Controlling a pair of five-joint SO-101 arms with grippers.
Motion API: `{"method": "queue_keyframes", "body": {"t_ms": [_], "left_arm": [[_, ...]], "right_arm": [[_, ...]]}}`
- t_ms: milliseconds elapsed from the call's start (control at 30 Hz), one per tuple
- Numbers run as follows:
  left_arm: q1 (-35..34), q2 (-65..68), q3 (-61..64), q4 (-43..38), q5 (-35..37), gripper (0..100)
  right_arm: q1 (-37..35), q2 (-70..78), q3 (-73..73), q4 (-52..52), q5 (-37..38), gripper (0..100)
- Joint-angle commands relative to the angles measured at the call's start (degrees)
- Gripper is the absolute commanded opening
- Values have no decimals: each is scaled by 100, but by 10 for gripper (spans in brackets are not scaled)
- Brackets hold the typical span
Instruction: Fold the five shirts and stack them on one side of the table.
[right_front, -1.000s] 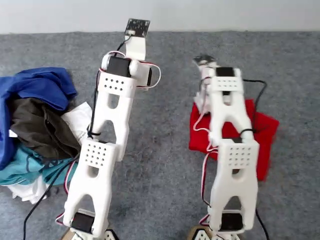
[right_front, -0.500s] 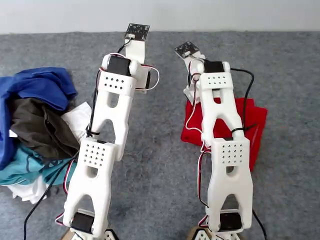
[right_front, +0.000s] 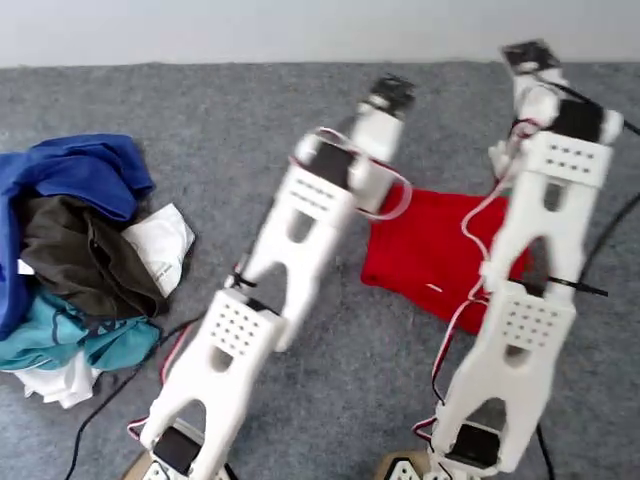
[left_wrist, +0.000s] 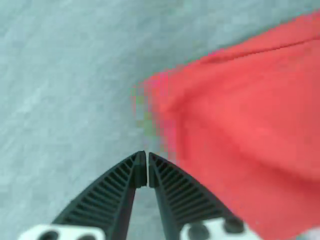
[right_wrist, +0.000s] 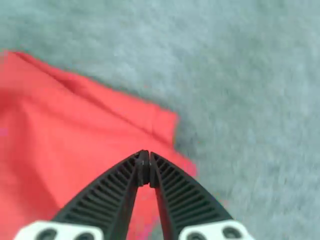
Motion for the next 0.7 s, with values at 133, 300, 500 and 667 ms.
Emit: {"method": "queue_keyframes", "body": {"t_ms": [133,300,500,667], "left_arm": [[193,756,13,-1758,738,15],[-114,879,-207,-1582,1222,14],[-404,905,-497,-985,1231,14],[-554,1055,-523,-765,1231,14]], "right_arm": [[347,-1165,2119,48,26,9],[400,-637,2602,-954,-281,9],[321,40,2593,-2158,-826,9],[-251,-171,2593,-2149,-949,9]]}}
